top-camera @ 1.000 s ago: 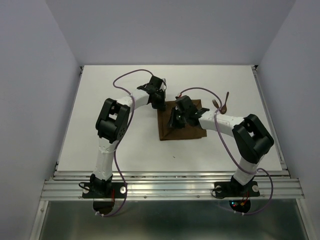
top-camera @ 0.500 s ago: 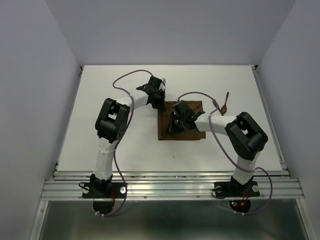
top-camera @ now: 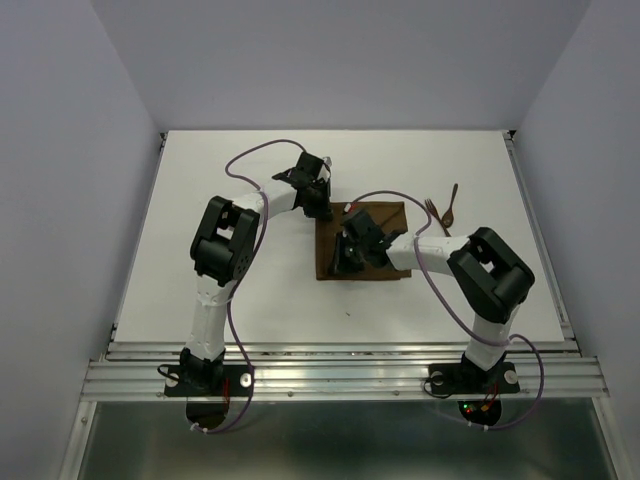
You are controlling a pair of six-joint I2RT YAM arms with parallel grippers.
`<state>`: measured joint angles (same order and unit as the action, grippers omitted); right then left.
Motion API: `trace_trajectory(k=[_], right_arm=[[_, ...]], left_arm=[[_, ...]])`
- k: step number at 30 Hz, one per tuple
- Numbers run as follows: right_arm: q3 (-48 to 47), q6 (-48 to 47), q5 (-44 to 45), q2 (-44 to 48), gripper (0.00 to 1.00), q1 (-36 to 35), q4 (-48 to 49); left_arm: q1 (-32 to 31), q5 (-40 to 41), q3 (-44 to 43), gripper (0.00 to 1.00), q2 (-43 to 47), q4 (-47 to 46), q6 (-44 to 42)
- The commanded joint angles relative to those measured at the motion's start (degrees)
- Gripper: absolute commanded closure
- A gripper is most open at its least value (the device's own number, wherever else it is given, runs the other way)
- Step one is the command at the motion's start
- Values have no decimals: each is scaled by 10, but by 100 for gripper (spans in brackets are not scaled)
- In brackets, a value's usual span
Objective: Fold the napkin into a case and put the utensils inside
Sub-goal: Smooth out the upper triangle-folded napkin at the center of the board.
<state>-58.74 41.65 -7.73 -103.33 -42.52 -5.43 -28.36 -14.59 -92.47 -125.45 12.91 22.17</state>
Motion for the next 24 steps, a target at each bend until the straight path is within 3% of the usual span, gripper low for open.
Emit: trace_trajectory(k=[1,5,10,13,24], right_arm=[[3,6,-3,-28,91,-5,30],[1,4,15,-14,91,-5,15],[-18,-24,164,57,87,2,-30],[-32,-45,177,73,86,34,-35],[-94,-96,187,-31,88,113,-55]], left_arm=[[2,2,11,100,6,13,-3],[2,3,15,100,8,13,-3],[2,7,17,100,9,18,-7],[2,9,17,100,10,18,-7],[2,0,7,100,13,17,-7]])
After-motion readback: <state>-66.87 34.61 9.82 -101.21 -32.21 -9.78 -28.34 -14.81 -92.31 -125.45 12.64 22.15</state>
